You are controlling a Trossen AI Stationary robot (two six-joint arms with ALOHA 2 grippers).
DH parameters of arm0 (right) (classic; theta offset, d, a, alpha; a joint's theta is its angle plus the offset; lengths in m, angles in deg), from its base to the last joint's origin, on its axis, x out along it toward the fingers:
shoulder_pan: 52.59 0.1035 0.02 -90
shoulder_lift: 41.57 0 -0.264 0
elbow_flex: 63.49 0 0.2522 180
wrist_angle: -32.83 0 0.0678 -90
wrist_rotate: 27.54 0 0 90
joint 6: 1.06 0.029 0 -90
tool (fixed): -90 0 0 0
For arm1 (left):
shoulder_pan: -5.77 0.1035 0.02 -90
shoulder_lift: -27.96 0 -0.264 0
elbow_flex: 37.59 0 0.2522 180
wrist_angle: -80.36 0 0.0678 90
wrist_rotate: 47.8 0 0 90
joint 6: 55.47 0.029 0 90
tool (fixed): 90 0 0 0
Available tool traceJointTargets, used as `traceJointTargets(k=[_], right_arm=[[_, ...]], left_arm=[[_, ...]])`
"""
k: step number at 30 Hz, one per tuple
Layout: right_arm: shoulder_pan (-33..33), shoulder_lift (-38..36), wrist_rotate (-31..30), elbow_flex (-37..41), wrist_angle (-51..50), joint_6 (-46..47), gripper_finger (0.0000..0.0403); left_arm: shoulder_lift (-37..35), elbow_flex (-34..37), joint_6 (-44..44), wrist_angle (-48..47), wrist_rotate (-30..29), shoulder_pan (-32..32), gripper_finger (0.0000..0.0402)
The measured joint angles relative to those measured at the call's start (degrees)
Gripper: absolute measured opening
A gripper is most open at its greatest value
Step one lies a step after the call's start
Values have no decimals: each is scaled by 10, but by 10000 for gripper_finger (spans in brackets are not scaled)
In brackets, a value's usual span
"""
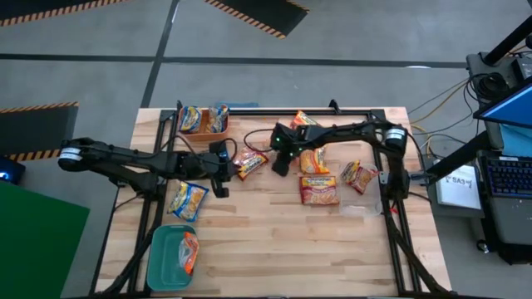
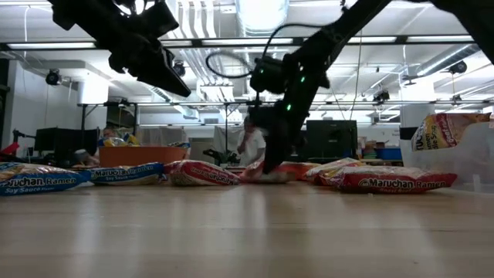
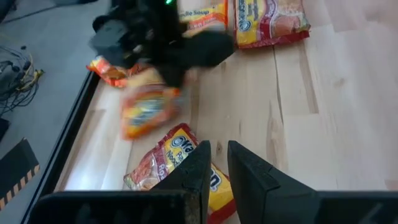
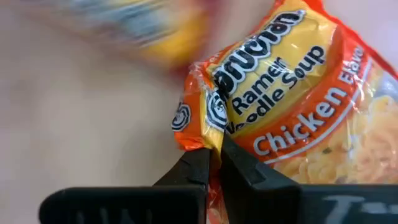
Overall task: Sort Maruchan noodles
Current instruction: Put the orange noodle pack into the green bin
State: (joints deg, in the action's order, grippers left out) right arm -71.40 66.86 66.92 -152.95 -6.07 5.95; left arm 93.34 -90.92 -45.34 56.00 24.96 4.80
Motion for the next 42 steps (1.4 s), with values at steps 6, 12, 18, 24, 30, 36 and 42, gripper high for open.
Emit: traceJointTargets(k=[6, 12, 18, 24, 30, 36, 42], right_arm=[[65, -25, 214, 2, -23, 63, 15], [129, -21, 180, 2, 14, 57, 67], [146, -38, 181, 1, 14, 43, 144], [146, -71, 179, 14, -56, 6, 188], [154, -99, 176, 77, -34, -92, 192], [155, -104, 175, 172, 144, -85, 156], [155, -103, 175, 237, 246, -85, 95]], left_arm=[[0, 0, 9, 36, 0, 0, 37], [0, 0, 9, 68, 0, 0, 37], [0, 0, -9, 108, 0, 0, 37], [0, 0, -53, 119, 2, 0, 37], [16, 0, -144, 126, 2, 0, 37], [92, 0, -268, 180, 3, -1, 37], [175, -10, -402, 255, 3, -1, 37]])
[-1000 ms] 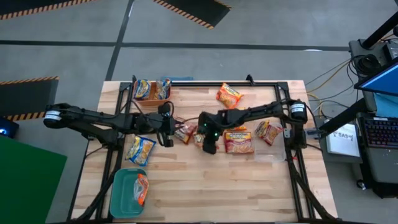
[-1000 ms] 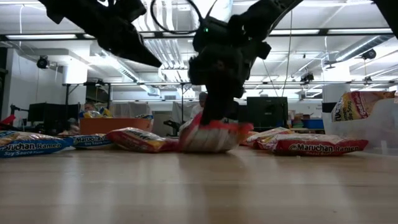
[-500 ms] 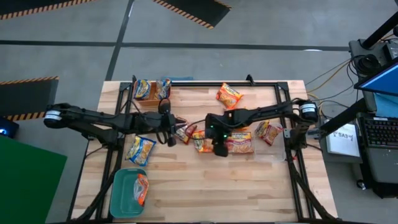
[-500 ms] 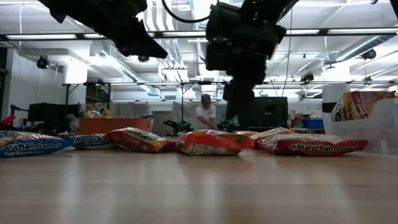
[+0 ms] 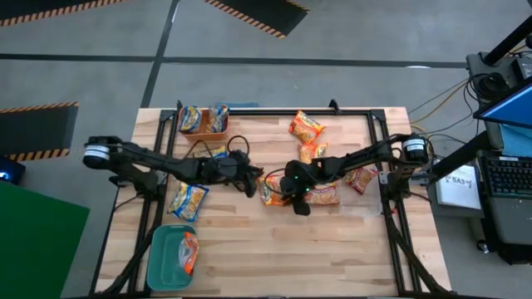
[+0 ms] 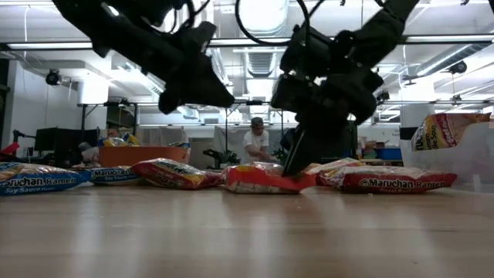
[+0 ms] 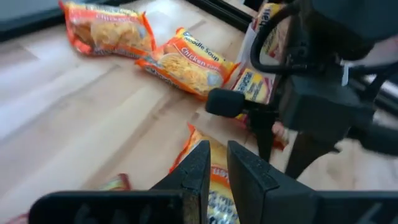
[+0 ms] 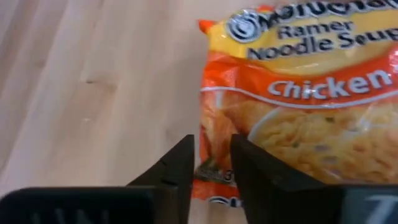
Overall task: Sort Maruchan noodles
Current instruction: Put the orange noodle pack into the green bin
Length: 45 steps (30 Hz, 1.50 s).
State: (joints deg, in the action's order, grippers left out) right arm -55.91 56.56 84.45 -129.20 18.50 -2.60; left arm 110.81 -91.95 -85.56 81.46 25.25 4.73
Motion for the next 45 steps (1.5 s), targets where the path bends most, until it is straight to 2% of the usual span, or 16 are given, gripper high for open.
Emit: traceJointTargets(k=[2, 6, 9, 13, 18, 25, 31, 36, 45], right_arm=[[-1, 0, -8, 15, 26, -8, 76], [-1, 0, -12, 45, 72, -41, 46], [0, 2, -35, 62, 96, -55, 32], [0, 2, -53, 69, 97, -66, 22], [0, 2, -57, 69, 100, -76, 19], [1, 13, -68, 70, 107, -76, 17], [1, 20, -70, 70, 111, -81, 17], [1, 21, -70, 71, 111, -76, 17], [1, 21, -71, 71, 109, -75, 17]], left_arm=[[18, -11, -29, -1, 1, 0, 37], [44, -30, -93, -5, 45, -2, 37], [54, -42, -137, -5, 83, -5, 37], [61, -50, -174, -10, 102, -9, 51], [68, -51, -246, -35, 102, -15, 92], [76, -50, -328, -103, 81, -32, 178], [112, -53, -351, -110, 55, -30, 236], [143, -60, -356, -108, 39, -28, 255], [183, -75, -354, -86, 9, -26, 256]])
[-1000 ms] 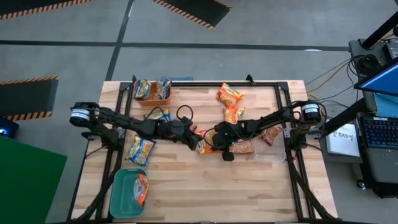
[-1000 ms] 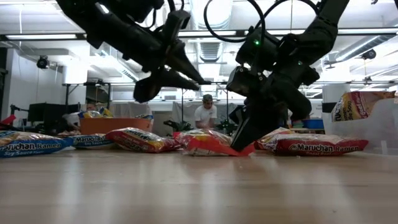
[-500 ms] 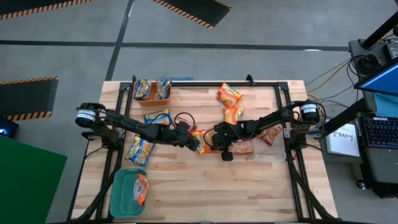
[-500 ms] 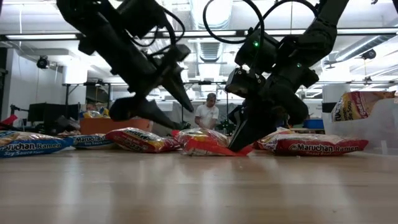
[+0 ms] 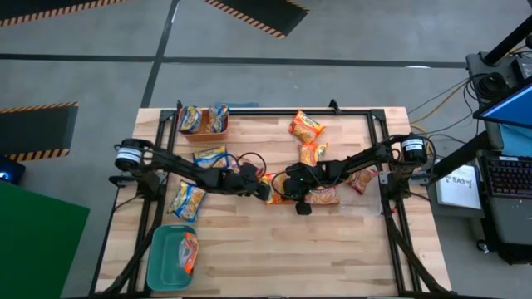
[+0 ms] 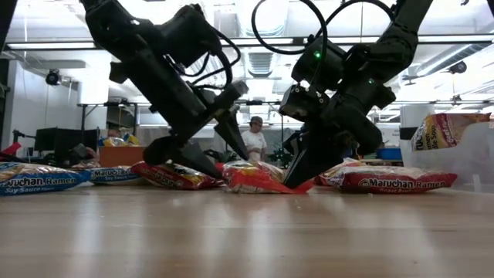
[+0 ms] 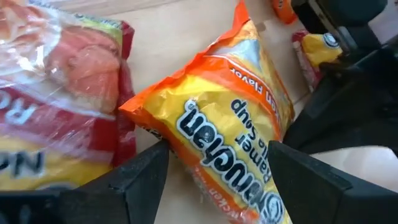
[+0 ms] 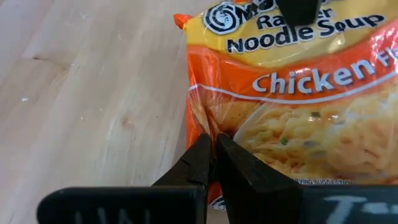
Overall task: Sort Maruchan noodles
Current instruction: Put the orange noodle pack into the green bin
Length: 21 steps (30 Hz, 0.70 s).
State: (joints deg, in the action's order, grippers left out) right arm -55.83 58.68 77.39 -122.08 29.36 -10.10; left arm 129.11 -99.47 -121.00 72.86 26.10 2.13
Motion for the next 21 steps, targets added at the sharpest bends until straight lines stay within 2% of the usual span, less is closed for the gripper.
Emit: traceJointTargets(k=[6, 10, 15, 21], right_arm=[[0, 0, 0, 0, -1, 0, 17], [0, 0, 0, 0, -1, 2, 17], [0, 0, 0, 0, -1, 1, 17], [0, -4, 0, 0, -1, 1, 17]], left_arm=[[23, 0, 5, 45, -14, 0, 254], [28, 0, 13, 48, -16, 0, 236], [29, 0, 23, 48, -29, -1, 194], [30, 0, 35, 47, -39, -1, 124]])
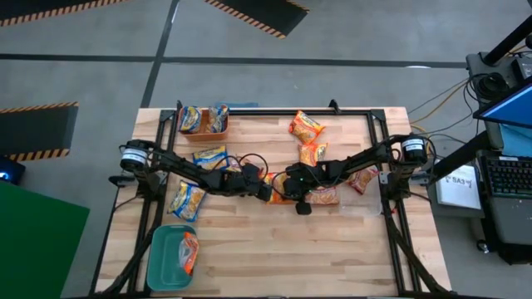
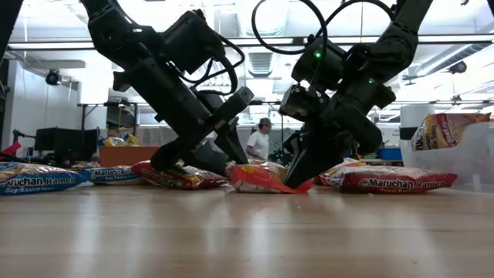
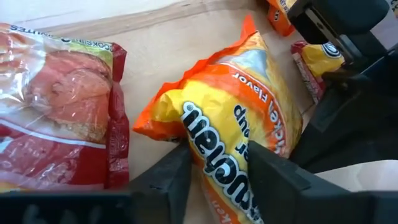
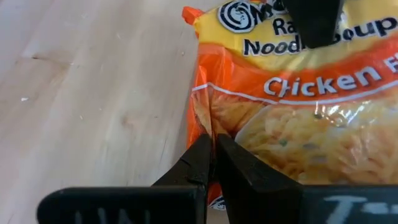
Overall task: Sort Maruchan noodles
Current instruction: Put the orange noodle pack into the green bin
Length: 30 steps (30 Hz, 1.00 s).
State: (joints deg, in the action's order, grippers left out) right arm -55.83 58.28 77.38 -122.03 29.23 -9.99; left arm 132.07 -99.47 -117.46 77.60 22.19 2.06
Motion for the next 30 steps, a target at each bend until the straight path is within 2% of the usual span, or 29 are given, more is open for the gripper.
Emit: traceJointTargets(k=[4, 10, 19, 22, 25, 30], right_arm=[[0, -22, -6, 1, -13, 2, 17], [0, -93, -4, 3, -68, -1, 17], [-1, -229, -2, 2, -105, -26, 17], [-2, -269, -1, 2, -104, -39, 18], [-2, -304, -3, 2, -106, -54, 18], [-2, -359, -53, 1, -137, -80, 18]], left_arm=[[0, -1, 19, 1, 0, 0, 82], [-1, -1, 58, -3, -2, 0, 45], [-4, -41, 190, -16, -6, -16, 38], [-6, -67, 243, -35, -27, -26, 38], [-7, -104, 312, -78, -61, -42, 38], [-7, -189, 392, -195, -117, -75, 38]])
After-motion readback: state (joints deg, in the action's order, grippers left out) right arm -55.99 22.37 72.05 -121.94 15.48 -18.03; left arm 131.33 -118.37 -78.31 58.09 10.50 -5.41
